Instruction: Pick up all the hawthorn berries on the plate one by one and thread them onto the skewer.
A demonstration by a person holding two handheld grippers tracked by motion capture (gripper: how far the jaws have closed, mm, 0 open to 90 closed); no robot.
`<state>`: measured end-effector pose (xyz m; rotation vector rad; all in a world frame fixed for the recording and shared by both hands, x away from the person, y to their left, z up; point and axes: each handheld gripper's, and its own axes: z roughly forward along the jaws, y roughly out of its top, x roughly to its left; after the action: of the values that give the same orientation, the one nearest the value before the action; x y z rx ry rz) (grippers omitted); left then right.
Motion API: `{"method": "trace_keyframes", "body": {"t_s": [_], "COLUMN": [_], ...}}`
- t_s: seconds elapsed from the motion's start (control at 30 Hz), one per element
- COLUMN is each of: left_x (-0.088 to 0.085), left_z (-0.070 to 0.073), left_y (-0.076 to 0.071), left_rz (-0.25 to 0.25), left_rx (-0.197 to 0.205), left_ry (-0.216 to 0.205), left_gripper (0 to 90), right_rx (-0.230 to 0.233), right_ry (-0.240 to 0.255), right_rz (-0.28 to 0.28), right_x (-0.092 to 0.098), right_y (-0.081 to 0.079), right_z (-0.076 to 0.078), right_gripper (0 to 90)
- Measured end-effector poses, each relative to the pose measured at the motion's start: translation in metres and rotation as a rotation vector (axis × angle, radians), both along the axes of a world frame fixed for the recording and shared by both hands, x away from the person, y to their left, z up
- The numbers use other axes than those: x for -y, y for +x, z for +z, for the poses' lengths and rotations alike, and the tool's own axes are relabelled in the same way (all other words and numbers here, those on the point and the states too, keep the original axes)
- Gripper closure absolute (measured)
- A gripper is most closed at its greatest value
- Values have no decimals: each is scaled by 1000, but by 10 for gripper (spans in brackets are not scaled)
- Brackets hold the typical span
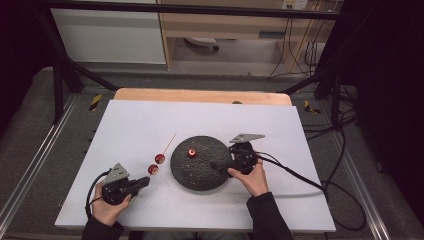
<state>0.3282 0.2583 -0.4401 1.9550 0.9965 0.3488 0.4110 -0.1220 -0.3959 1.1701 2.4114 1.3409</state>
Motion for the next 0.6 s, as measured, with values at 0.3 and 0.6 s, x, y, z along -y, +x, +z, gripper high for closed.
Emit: {"method": "trace_keyframes", "body": {"t_s": [0.3,0.6], "left_x": [-1,-2], "left_z": [-2,-2], "left_y": [-1,-1], "left_rz": [0,0], "left_rx": [-7,-8], "left_ry": [-3,-4], "left_gripper": [884,884], "right_rx": [-1,-21], "right_ry": [-89,-185], "right_rz": [56,86], "right_x": [-34,-60], "right_y": [18,34], "right_z": [9,6], "right_gripper": [37,61]}}
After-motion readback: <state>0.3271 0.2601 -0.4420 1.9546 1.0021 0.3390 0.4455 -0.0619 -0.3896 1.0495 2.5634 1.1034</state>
